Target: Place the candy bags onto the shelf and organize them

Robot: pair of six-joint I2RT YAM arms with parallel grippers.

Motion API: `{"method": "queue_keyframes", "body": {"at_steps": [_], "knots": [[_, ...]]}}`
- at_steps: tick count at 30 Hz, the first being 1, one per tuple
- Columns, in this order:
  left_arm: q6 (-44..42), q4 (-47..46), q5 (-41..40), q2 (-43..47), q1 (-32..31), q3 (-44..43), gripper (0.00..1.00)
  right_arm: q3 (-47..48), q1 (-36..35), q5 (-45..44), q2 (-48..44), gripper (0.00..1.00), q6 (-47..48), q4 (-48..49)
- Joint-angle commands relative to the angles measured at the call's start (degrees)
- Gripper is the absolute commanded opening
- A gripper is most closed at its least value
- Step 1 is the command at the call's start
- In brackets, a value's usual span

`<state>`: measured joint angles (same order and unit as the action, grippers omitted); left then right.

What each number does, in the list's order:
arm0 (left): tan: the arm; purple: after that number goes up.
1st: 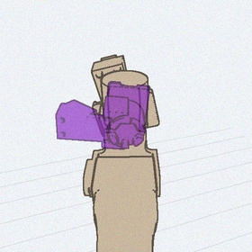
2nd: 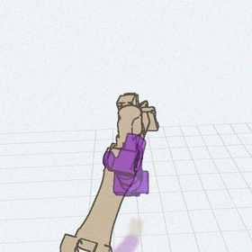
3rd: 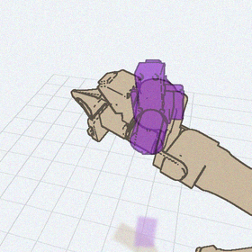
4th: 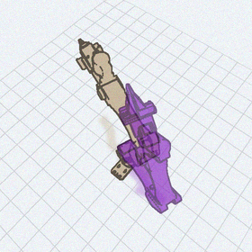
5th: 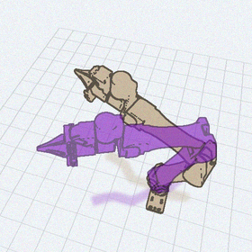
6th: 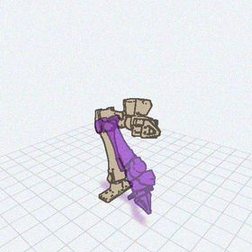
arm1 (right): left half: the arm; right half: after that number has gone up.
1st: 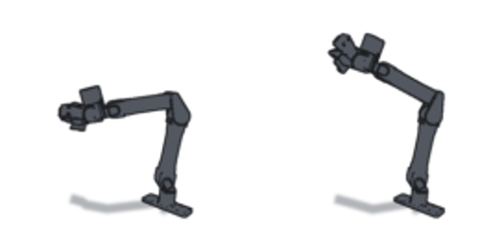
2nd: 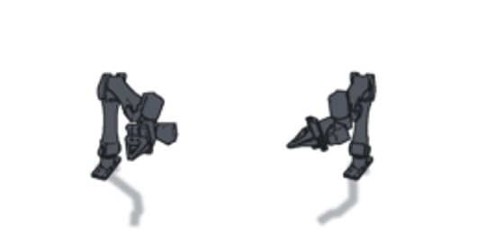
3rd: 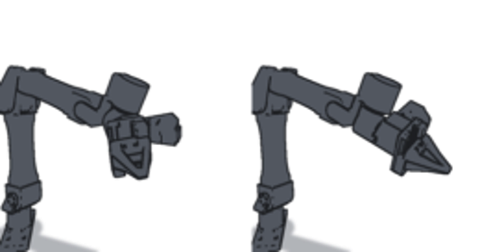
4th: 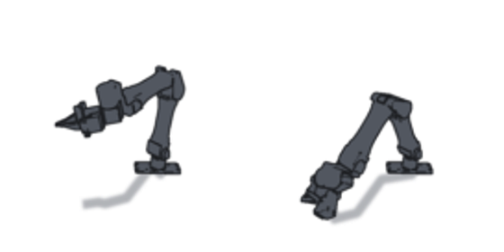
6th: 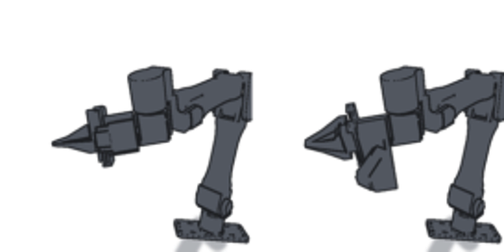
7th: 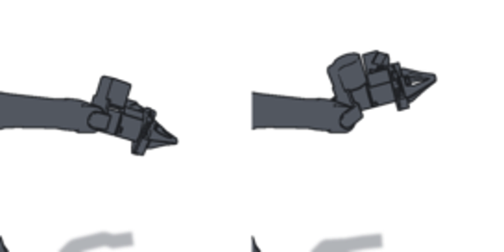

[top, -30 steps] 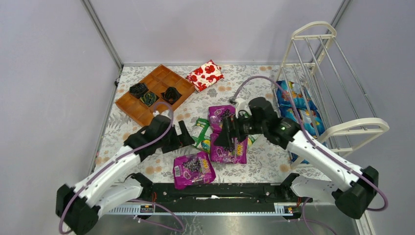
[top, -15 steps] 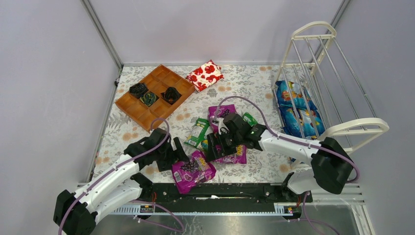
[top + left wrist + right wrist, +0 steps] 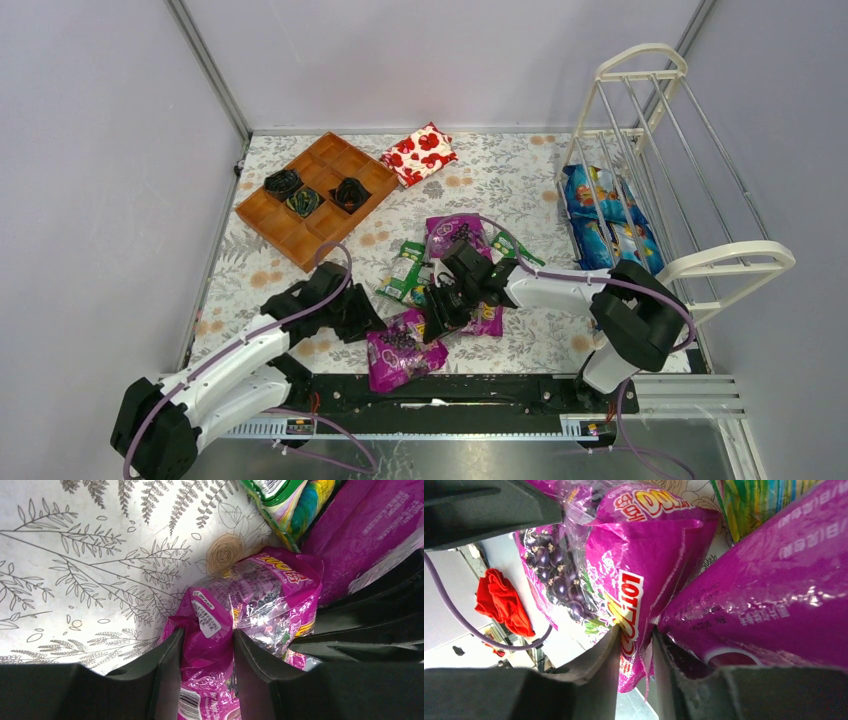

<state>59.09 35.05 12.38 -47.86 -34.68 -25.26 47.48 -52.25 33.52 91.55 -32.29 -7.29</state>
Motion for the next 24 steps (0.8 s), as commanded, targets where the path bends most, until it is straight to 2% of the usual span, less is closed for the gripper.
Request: {"method": "queue_keyframes", "body": {"at_steps": [1,3,9,11,13,15,18,21,24], "knots": [[0.42,-6.66,-3.16,-2.41,-0.28,-1.51,0.41,2.79,-0.38,-1.11,-0.79,0.30,0.46,0.57],[0.46,-7.86,-4.17,-3.58,-0.27,-1.72,0.40,3.16,-0.37,-1.70,-2.36,0.25,0.13,1.33],[1.18,-13.88,-5.29,-6.12,-0.25,-1.68,0.43,6.87,-0.33,-6.32,-6.51,0.01,2.39,-1.65],[0.97,-15.44,-5.18,-7.26,-0.23,-2.19,0.51,8.38,-0.37,-9.36,-7.74,0.00,4.46,-3.62],[-0.39,-15.14,-5.85,-8.26,-0.24,-3.56,0.64,9.91,-0.39,-12.69,-8.70,0.00,6.81,-5.48],[-2.78,-11.91,-8.21,-8.13,-0.23,-5.88,0.78,11.86,-0.35,-16.32,-9.35,0.00,9.95,-8.56],[-6.65,-5.74,-12.10,-5.48,-0.22,-9.90,0.94,13.57,-0.35,-21.36,-10.58,0.00,14.63,-12.17],[-10.35,-4.54,-12.82,-2.25,-0.22,-13.49,0.99,12.67,-0.34,-22.60,-12.71,0.00,19.52,-12.34],[-15.41,-6.90,-6.00,-2.29,-0.22,-17.14,0.98,9.59,-0.39,-20.54,-15.64,0.00,23.12,-9.94]]}}
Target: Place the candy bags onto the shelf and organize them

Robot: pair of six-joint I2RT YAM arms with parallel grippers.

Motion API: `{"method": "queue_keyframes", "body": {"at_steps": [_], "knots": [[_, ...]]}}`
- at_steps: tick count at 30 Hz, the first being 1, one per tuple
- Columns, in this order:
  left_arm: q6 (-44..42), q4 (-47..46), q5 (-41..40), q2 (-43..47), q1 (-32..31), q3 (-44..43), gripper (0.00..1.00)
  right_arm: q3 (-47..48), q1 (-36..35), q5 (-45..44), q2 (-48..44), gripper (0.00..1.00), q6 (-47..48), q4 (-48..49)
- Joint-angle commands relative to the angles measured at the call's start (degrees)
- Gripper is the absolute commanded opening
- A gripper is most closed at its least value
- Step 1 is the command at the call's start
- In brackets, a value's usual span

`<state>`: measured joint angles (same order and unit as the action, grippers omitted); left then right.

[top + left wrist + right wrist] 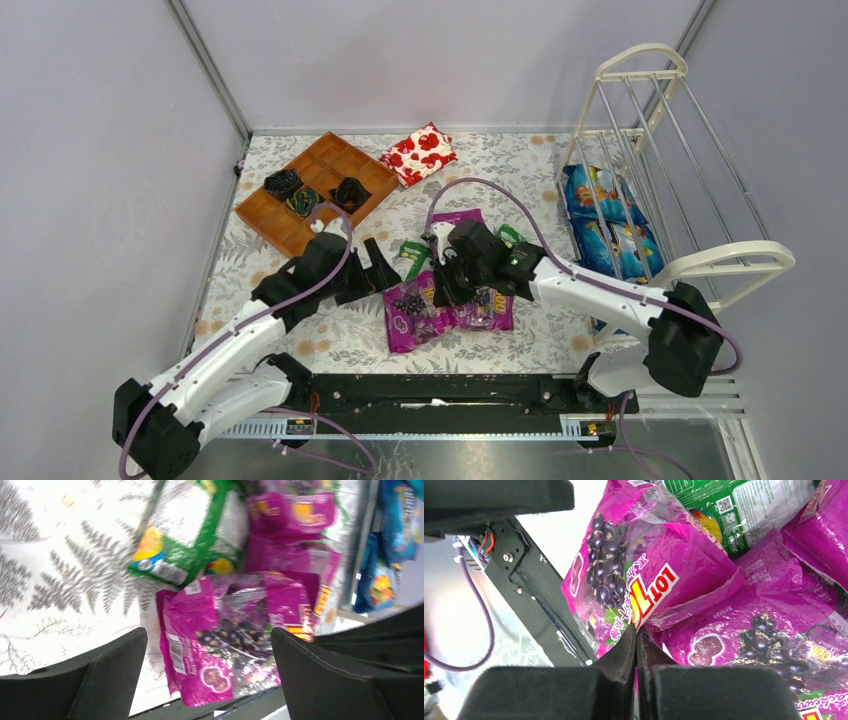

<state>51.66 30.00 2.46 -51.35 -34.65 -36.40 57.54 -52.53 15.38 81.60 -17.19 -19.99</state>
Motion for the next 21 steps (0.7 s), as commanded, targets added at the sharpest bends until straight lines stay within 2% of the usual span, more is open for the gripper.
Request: {"method": "queue_keyframes", "body": {"at_steps": [1,7,12,18,21], "knots": [[-9.83,-3.10,6.77,0.47,-0.22,-7.07,0.98,-1.23,-0.11,-1.19,-6.77,0.00,9.13,3.55],[-15.94,-12.86,16.97,-3.80,-0.24,-9.55,0.83,-5.58,-0.11,4.03,-12.38,0.00,11.22,8.68],[-15.09,-25.94,27.74,-5.87,-0.24,-6.35,0.85,-11.07,-0.11,8.16,-16.82,0.00,8.73,15.81],[-15.45,-27.19,29.56,-9.92,-0.24,-4.79,0.87,-15.17,-0.11,11.10,-19.72,0.00,7.66,21.25],[-16.84,-26.92,30.56,-13.13,-0.24,-5.72,0.78,-15.09,-0.11,10.91,-20.37,0.00,8.42,21.60]]}}
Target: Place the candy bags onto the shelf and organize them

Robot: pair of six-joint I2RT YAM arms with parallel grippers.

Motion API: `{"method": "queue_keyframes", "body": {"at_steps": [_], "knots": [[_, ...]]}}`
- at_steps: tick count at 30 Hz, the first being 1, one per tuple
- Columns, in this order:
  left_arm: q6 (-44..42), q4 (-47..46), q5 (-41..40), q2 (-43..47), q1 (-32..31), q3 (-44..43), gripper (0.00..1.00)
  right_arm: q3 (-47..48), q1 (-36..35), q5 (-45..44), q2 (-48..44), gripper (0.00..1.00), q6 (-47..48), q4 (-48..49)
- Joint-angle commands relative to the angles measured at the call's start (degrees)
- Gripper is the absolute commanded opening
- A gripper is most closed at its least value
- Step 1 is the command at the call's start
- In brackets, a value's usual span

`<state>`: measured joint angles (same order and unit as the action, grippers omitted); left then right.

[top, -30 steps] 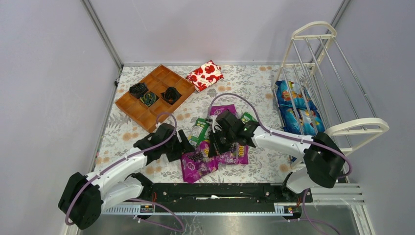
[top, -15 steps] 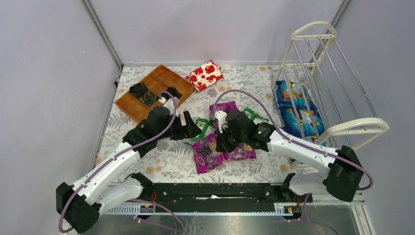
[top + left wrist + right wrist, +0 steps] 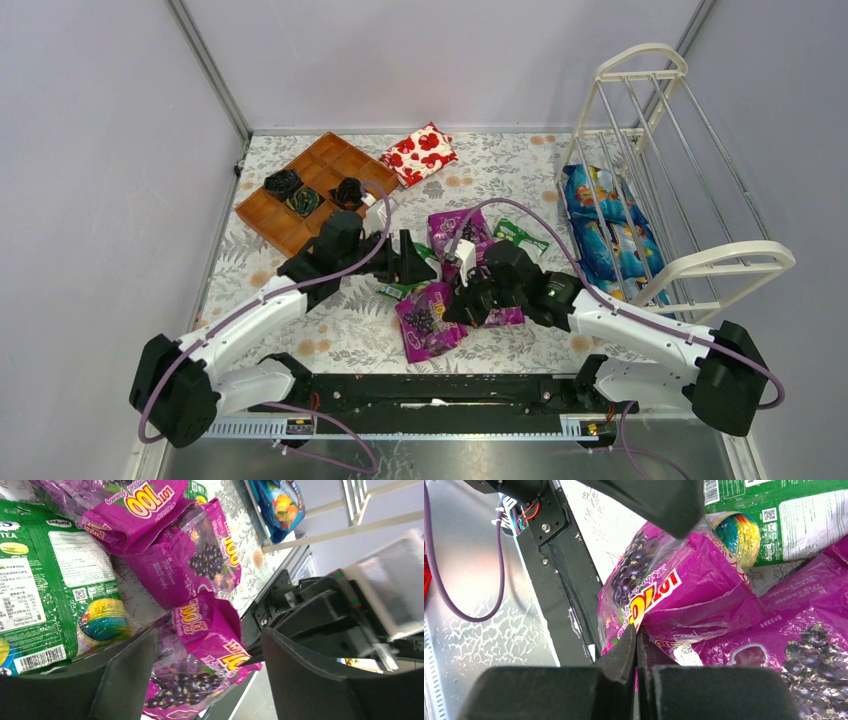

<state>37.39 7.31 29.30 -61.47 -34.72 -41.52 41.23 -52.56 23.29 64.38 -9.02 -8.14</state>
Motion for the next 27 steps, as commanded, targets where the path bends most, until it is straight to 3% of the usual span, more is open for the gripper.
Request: {"method": "queue_keyframes", "body": {"at_steps": [1,11,15,18,21,27], "knots": [[-2.91,-4.00,3.41,-3.89,-0.17,-0.66,0.75,1.53,-0.03,2.99,-3.20,0.00,0.75,9.28],[-2.11,-9.38,8.31,-9.10,-1.20,-0.89,0.63,2.72,-0.08,2.09,-3.20,0.00,2.30,6.42],[-0.85,-11.26,10.05,-8.04,-1.91,0.34,0.72,2.45,-0.03,1.67,-3.37,0.00,2.09,6.42],[-0.96,-10.23,9.06,-7.20,-3.00,0.44,0.72,2.36,-0.03,0.98,-3.58,0.00,1.90,6.39],[-2.60,-7.76,7.52,-7.80,-5.17,-0.21,0.65,2.27,-0.08,0.66,-3.82,0.00,1.81,6.63],[-3.15,-7.40,6.21,-6.78,-5.62,0.12,0.27,2.58,-0.07,-0.56,-3.56,0.00,1.66,6.13]]}}
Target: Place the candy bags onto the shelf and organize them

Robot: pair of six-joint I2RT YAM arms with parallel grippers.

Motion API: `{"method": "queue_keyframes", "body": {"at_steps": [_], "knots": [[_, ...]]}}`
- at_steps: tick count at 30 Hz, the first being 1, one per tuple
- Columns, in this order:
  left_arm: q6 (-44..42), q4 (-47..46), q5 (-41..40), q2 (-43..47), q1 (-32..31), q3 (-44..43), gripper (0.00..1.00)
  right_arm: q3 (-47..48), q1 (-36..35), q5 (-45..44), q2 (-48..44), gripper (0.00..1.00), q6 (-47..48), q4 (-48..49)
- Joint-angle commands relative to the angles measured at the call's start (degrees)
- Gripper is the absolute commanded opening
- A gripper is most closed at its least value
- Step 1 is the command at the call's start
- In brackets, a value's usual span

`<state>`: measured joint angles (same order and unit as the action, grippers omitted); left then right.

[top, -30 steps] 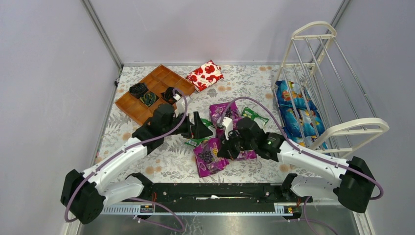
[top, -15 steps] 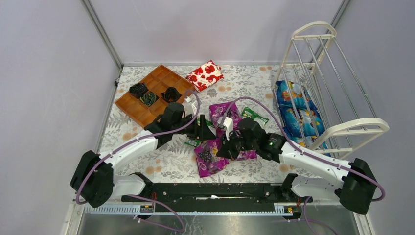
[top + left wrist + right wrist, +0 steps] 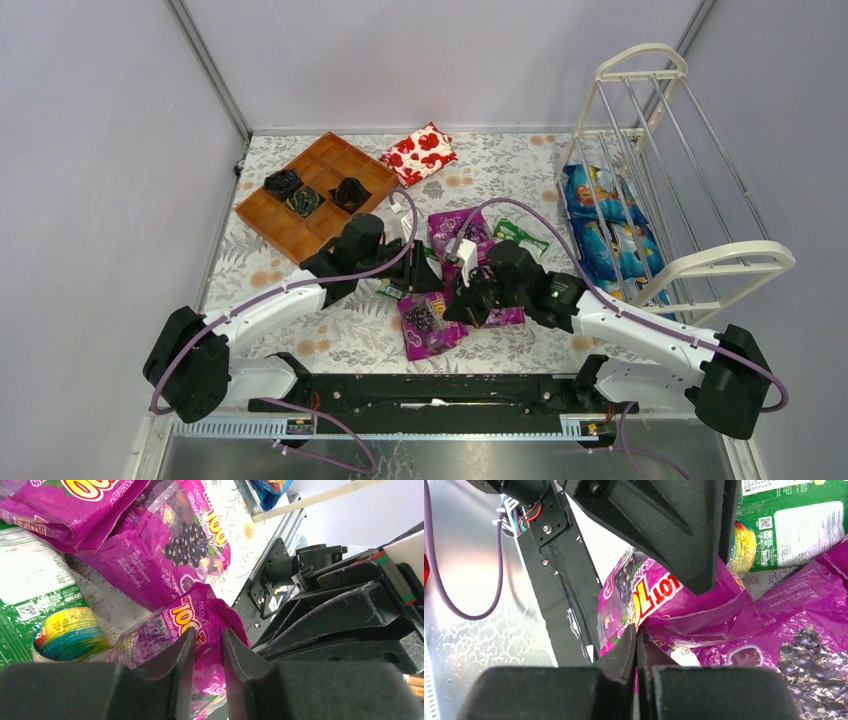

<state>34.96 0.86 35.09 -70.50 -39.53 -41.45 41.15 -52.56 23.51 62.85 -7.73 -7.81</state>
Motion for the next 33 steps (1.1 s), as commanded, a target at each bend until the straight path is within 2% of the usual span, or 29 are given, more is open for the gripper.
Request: {"method": "queue_keyframes", "body": {"at_steps": [1,5,7,12,13,14,21,25,33], "knots": [[-0.76,-0.95,0.11,2.55,-0.81,0.01,0.22,2.63,-0.06,-0.98,-2.08,0.00,0.20,5.75],[-0.76,0.05,-2.69,4.39,-0.79,-0.12,0.02,2.73,-0.05,-4.45,-2.20,0.01,-0.97,4.29],[-0.88,0.22,-4.16,5.85,-0.81,0.19,0.00,3.85,-0.09,-8.23,-2.21,0.20,-2.57,1.43],[-0.17,-2.67,-7.17,9.75,-0.77,2.41,0.00,6.58,-0.06,-15.50,-3.20,0.83,-10.83,-6.91],[0.07,-3.53,-7.25,10.31,-0.70,2.92,0.00,6.96,-0.09,-16.72,-3.49,0.93,-13.01,-8.22],[0.30,-4.28,-7.25,10.71,-0.73,3.38,0.00,7.26,-0.09,-17.45,-3.71,0.99,-15.30,-9.13],[1.89,-5.84,-8.65,12.77,-0.78,3.91,0.00,11.11,-0.09,-15.86,1.60,1.00,-24.91,-9.92],[3.85,-7.47,-10.62,13.71,-0.73,4.26,0.00,10.22,-0.08,-15.70,5.55,1.00,-24.51,-6.56],[5.69,-12.02,-8.49,13.43,-0.76,5.86,0.00,6.91,-0.06,-15.35,11.95,1.00,-20.77,2.16]]}}
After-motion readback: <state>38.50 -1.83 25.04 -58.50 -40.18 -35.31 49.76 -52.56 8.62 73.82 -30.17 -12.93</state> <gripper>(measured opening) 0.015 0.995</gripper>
